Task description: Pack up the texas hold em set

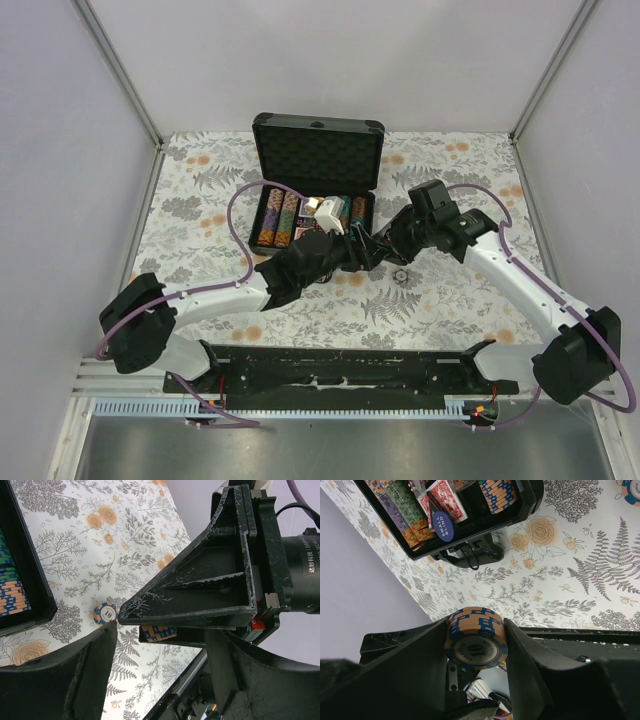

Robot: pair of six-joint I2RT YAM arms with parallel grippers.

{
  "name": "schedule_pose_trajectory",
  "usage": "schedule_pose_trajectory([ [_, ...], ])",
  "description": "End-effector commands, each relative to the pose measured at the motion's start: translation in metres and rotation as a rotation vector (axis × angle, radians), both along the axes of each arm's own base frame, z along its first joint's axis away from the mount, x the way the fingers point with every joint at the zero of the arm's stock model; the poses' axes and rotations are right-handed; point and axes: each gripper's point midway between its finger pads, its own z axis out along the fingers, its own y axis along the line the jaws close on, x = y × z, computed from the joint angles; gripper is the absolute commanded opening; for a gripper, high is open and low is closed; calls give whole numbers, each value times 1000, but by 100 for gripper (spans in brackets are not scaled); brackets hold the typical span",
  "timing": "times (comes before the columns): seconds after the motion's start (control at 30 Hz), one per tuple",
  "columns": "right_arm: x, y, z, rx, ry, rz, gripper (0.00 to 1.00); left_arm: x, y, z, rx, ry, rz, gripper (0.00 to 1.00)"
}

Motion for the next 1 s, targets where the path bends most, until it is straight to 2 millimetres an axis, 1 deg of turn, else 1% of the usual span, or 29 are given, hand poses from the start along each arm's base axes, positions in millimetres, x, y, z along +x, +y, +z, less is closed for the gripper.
schedule_pose_trajectory([
  [0.0, -2, 7, 8, 52, -15, 2, 0, 16, -6, 25, -74, 12, 83, 73],
  [0.07, -2, 8, 7, 57, -12, -2, 0, 17, -4, 23, -77, 27, 103, 68],
  [0.27, -2, 11, 5, 74, 1, -27, 0, 22, -1, 23, -84, 50, 163, 57],
  [0.53, -7, 19, 2, 110, 38, -38, 0, 24, 4, 21, -64, 54, 215, 40],
  [0.6, -8, 21, 0, 112, 43, -37, 0, 24, 5, 20, -60, 57, 224, 34],
  [0.63, -8, 21, 1, 115, 43, -36, 0, 24, 5, 20, -59, 58, 224, 29],
  [0.8, -12, 22, -5, 108, 58, -30, 0, 24, 7, 25, -57, 48, 228, 2],
  [0.87, -12, 21, -5, 107, 55, -32, 0, 24, 8, 26, -53, 45, 228, 2],
  [0.9, -13, 21, -6, 103, 58, -31, 3, 24, 9, 26, -52, 44, 230, 2],
  [0.97, -11, 21, -3, 99, 52, -31, 21, 24, 10, 26, -46, 44, 232, 2],
])
